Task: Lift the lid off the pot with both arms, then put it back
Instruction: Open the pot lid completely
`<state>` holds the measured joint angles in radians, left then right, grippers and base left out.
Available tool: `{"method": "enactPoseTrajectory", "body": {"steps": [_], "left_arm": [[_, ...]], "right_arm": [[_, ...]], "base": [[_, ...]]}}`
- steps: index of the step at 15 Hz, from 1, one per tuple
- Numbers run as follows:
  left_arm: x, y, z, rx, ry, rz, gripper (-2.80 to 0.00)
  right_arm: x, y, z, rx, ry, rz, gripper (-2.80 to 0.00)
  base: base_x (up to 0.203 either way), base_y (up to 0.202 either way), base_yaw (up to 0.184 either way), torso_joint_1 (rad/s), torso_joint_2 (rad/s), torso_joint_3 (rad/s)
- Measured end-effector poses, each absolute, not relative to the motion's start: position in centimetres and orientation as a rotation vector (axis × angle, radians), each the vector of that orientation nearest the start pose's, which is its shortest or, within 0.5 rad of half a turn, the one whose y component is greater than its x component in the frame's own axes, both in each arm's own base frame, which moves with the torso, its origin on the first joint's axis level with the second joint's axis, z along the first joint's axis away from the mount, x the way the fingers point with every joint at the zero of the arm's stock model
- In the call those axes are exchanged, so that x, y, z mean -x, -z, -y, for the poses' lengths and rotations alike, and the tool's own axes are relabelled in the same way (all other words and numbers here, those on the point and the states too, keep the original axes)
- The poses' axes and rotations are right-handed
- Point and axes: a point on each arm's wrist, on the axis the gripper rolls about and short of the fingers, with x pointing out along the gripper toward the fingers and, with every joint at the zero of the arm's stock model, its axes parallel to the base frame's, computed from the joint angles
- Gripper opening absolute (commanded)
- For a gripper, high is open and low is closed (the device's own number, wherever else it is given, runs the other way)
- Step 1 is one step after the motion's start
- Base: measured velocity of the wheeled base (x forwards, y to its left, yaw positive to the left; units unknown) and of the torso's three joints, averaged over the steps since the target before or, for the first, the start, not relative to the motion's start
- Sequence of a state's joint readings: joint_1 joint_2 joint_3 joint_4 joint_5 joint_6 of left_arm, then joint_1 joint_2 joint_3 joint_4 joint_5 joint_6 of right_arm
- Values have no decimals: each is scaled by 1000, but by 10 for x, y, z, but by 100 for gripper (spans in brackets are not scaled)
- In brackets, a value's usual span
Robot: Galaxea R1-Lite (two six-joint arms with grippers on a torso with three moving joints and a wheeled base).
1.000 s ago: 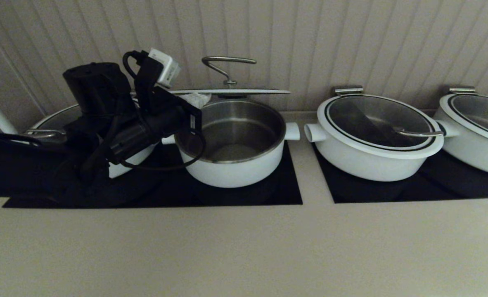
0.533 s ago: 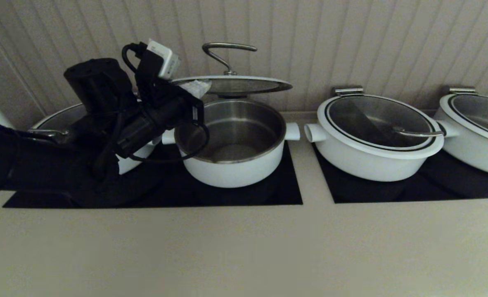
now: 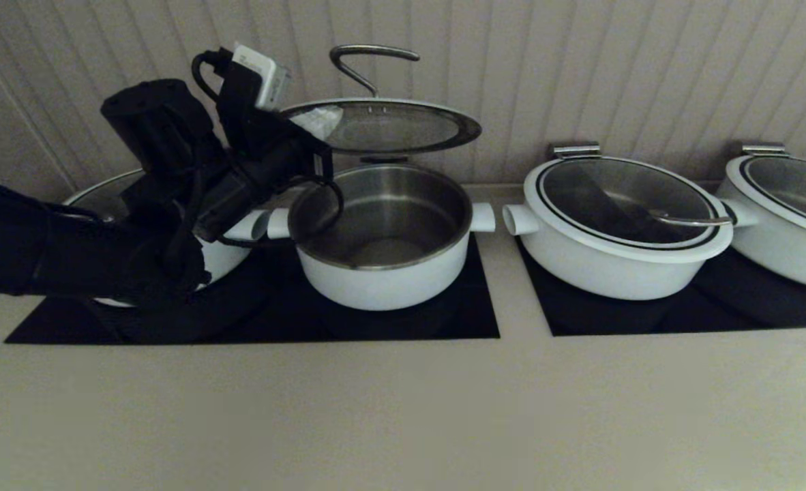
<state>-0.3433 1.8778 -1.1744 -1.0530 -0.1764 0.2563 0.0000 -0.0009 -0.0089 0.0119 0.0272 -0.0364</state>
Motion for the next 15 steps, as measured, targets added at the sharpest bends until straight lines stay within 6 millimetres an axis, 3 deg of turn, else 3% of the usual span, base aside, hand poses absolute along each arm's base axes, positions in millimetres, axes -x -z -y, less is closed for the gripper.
{"method": "enactPoseTrajectory", "body": {"steps": [8, 15], "left_arm": [[-364, -282, 134, -234, 442, 534, -280], [-379, -276, 127, -263, 404, 572, -280]], "right_arm": [[23, -77, -1, 38, -27, 12, -280], [23, -77, -1, 38, -27, 11, -280]], "base": [[0, 0, 0, 0, 0, 0], [0, 0, 0, 0, 0, 0]]}}
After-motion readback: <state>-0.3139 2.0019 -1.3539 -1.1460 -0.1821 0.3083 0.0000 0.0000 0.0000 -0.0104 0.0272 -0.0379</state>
